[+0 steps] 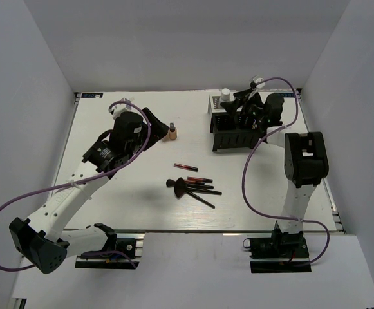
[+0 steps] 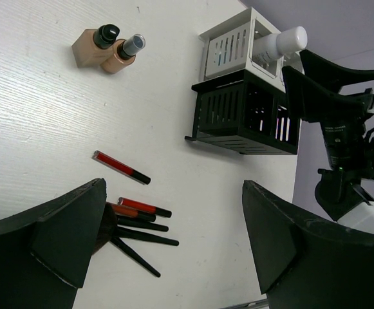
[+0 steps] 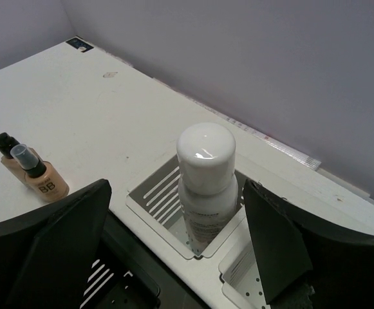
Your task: Organize the makeup
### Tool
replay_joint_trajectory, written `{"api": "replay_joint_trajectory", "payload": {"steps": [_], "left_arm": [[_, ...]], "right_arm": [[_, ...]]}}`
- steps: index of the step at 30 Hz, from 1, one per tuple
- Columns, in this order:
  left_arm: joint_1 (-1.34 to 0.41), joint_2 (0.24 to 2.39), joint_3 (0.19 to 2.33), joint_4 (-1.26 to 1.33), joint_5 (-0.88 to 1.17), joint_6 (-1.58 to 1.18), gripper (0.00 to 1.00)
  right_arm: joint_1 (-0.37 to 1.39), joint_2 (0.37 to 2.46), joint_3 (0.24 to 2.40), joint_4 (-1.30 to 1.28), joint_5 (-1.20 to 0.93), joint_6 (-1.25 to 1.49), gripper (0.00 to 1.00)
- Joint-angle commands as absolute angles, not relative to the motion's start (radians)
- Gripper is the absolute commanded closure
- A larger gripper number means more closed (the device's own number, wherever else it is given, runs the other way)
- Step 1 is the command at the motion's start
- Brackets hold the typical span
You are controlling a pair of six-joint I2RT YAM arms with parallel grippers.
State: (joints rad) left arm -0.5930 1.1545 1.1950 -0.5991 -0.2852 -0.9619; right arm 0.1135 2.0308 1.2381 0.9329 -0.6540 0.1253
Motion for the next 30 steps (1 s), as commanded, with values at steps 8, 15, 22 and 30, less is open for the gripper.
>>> {"api": "replay_joint_trajectory", "payload": {"steps": [8,15,22,30], "left_arm": [[-0.594,1.105,1.187,-0.580,-0.307,-0.951,0.03],[-0.594,1.098,1.111,-0.554,-0.275,-0.920,0.02],[-0.594,1.092,0.953,-0.515,-0.186,-0.907,0.10],[-0.594,1.035,0.807,-0.572,-0.127,-0.910,0.70]], "right_arm": [[0.032,1.726,1.088,0.799,-0.693,0.005,0.11],[-0.020,1.559,1.136,0.343,-0.774,-0.195,0.11],[0.124,1.522,1.309,-0.733,-1.068,-1.064,0.48],[0.351,1.422,1.014,-0.703,-0.885,-1.077,0.73]]}}
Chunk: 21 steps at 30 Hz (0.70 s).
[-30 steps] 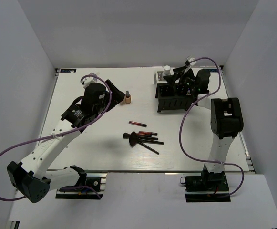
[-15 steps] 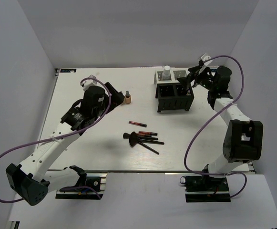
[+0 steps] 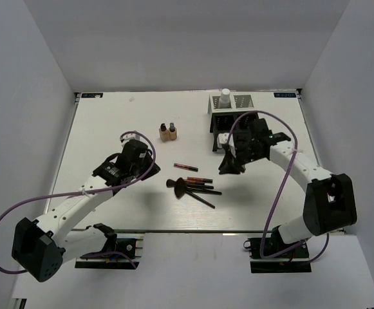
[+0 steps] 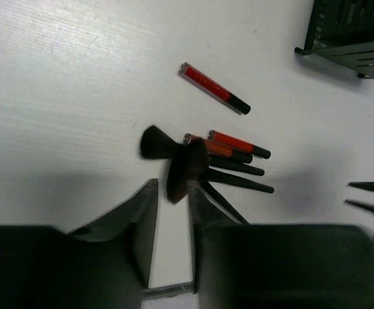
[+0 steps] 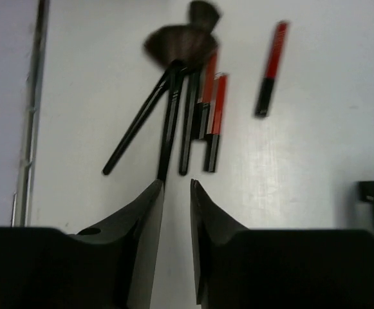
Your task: Organize the makeup
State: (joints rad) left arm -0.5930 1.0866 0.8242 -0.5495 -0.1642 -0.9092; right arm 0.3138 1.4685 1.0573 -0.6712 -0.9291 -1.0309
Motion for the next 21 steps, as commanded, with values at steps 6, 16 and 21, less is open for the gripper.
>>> {"api": "replay_joint_trajectory", "payload": {"steps": [6,16,21], "left_arm": [[-0.594,1.002,0.759,-0.632,-0.153,-0.968,0.27],[-0.594,0.890,0.693,-0.683,-0.169,-1.046,0.25],[-0.594,0.802,0.661,-0.712,-0.186,-1.081,0.24]], "right_arm": [[0.495,1.480,0.994,-0.407,-0.763,-0.859,0.57],[0.615,1.761,1.241,-0.258,-0.595,-0.678,0.46],[0.635,1.850,1.308,-0.258,-0.558,-0.667,0.47]]}}
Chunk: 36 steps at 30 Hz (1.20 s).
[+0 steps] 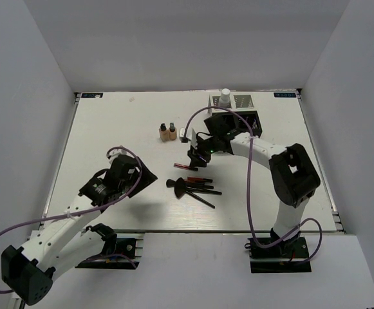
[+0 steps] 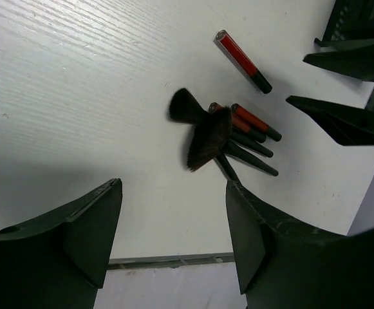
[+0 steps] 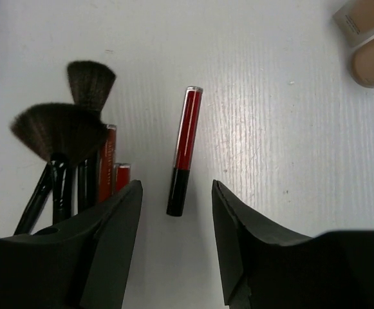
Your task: Organize the makeup
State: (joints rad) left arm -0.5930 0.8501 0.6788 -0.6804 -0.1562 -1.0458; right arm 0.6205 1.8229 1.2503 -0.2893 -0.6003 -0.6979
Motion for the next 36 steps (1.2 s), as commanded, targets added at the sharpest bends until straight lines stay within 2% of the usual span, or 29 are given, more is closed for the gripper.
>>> {"api": "replay_joint_trajectory", "payload": {"steps": [1,8,16,20,28,36], "left_arm": [[-0.594,0.795,0.654,-0.715,-0.189,-1.089,0.25],[-0.594,0.781,0.661,-0.752,-0.212,-1.094,0.24],[-0.594,0.743,0.667,-0.788,-0.236,-1.100,0.24],[-0.594,0.729,0.661,-0.793,-0.247,-1.101,0.24],[-0.594,0.723,0.670,-0.804,-0.256,-1.101,0.24],[-0.594,0.729,0.687,-0.821,-0.259,-1.101,0.24]], "right_arm": [[0.649,1.858,1.318,-0.258,-0.549,-0.666,0.47],[0.721,1.997,1.480,-0.293,-0.437,-0.591,0.50],[0.735,1.990,1.517,-0.143,-0.304,-0.457,0.54],[0.724,2.060,1.639,-0.208,-0.221,-0.407,0.55],[0.713,2.120,1.736,-0.221,-0.127,-0.321,0.45],[0.686,2.192,1.824,-0.233,-0.115,-0.290,0.42]]}}
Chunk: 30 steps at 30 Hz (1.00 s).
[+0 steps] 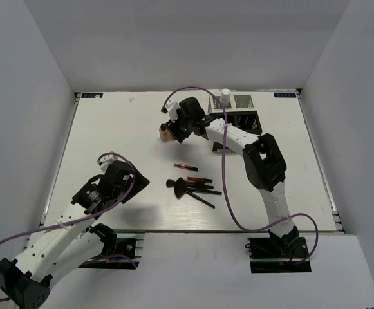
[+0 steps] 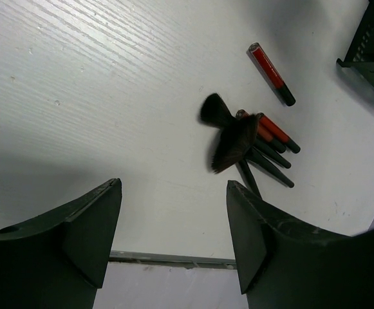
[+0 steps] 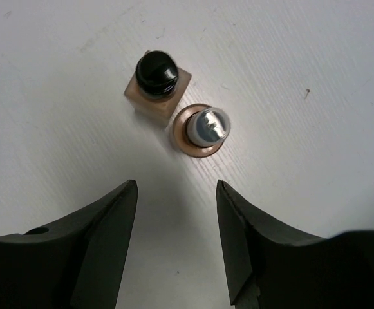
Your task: Organize the makeup
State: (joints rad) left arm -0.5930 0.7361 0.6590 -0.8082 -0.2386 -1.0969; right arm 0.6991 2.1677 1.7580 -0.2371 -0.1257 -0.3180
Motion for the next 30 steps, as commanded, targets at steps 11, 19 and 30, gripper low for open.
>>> {"api": "replay_joint_trajectory", "payload": {"steps": [11,19,30], "left_arm": [[-0.594,0.750,0.712,-0.838,-0.261,-1.109,0.24],[-0.594,0.756,0.712,-0.839,-0.261,-1.120,0.24],[-0.594,0.785,0.739,-0.861,-0.262,-1.114,0.24]], "right_arm": [[0.652,2.273,1.910,-0.229,-0.222,-0.295,0.40],[0.646,2.304,1.917,-0.212,-0.268,-0.316,0.41],[0.643,2.367,1.947,-0.146,-0.281,-0.325,0.45]]}}
